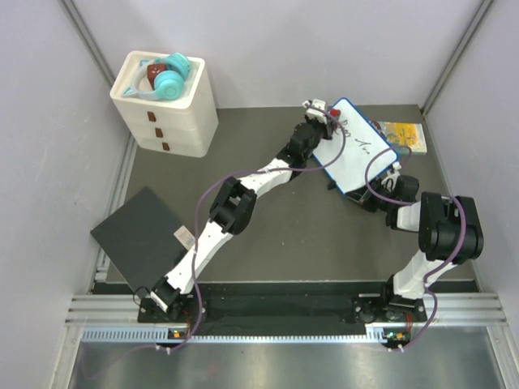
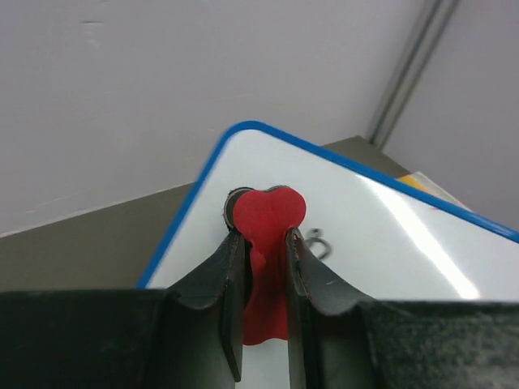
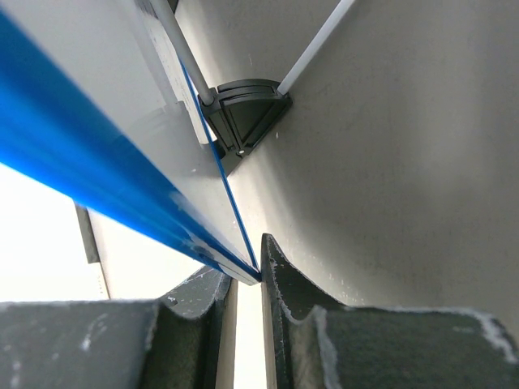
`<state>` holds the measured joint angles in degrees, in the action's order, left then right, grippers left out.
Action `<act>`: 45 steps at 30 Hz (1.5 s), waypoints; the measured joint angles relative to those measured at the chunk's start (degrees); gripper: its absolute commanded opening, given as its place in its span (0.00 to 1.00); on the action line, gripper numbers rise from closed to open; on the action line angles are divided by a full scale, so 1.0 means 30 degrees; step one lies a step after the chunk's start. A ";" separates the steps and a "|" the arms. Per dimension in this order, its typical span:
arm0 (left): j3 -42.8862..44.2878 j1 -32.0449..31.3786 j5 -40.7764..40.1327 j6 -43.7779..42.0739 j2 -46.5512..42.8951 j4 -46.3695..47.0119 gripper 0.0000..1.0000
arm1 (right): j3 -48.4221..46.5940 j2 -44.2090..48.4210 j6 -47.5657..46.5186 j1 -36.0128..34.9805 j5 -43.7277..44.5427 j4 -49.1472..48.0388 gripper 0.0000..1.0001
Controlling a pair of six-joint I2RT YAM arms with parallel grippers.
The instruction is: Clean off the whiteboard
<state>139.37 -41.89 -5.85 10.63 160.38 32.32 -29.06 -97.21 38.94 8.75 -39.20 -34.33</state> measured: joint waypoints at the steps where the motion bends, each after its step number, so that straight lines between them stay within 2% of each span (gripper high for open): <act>1: -0.0095 0.0255 -0.0189 0.0044 0.0007 -0.0007 0.00 | 0.0000 0.0000 0.0000 0.0000 0.0000 0.0000 0.00; 5: -0.0364 0.1137 -0.0262 0.0153 0.0109 -0.0211 0.02 | 0.0000 -0.0007 0.0000 0.0000 -0.0015 -0.0015 0.00; 8: -0.0364 0.1362 0.1253 0.0197 0.0313 -0.0342 0.03 | 0.0000 -0.0007 0.0015 0.0000 -0.0044 -0.0029 0.00; 10: -0.0364 0.1297 0.2324 0.0036 0.0350 -0.0284 0.00 | 0.0000 -0.0007 0.0044 0.0000 -0.0051 -0.0036 0.00; 17: -0.0357 0.0605 0.6062 -0.2113 0.0342 0.0277 0.00 | 0.0000 -0.0022 0.0102 0.0000 -0.0051 -0.0044 0.00; 27: -0.0444 0.0335 0.9318 -0.4721 0.0240 0.0335 0.00 | 0.0000 -0.0022 0.0182 0.0000 -0.0051 -0.0044 0.00; 30: -0.0517 0.0313 1.0440 -0.6339 0.0095 -0.0109 0.00 | 0.0000 -0.0029 0.0189 0.0000 -0.0058 -0.0044 0.00; 38: -0.1020 -0.0838 1.2553 -1.4163 -0.1129 -0.3759 0.00 | 0.0000 -0.0138 0.0240 0.0022 -0.0124 -0.0175 0.00; 45: -0.1829 -0.1647 1.5154 -1.6874 -0.1596 -0.3985 0.00 | 0.0000 -0.0160 0.0233 0.0022 -0.0124 -0.0233 0.00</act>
<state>133.88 -46.83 39.62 -39.99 155.59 20.36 -29.06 -97.69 39.64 8.82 -39.57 -35.03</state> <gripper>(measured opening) 0.244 0.130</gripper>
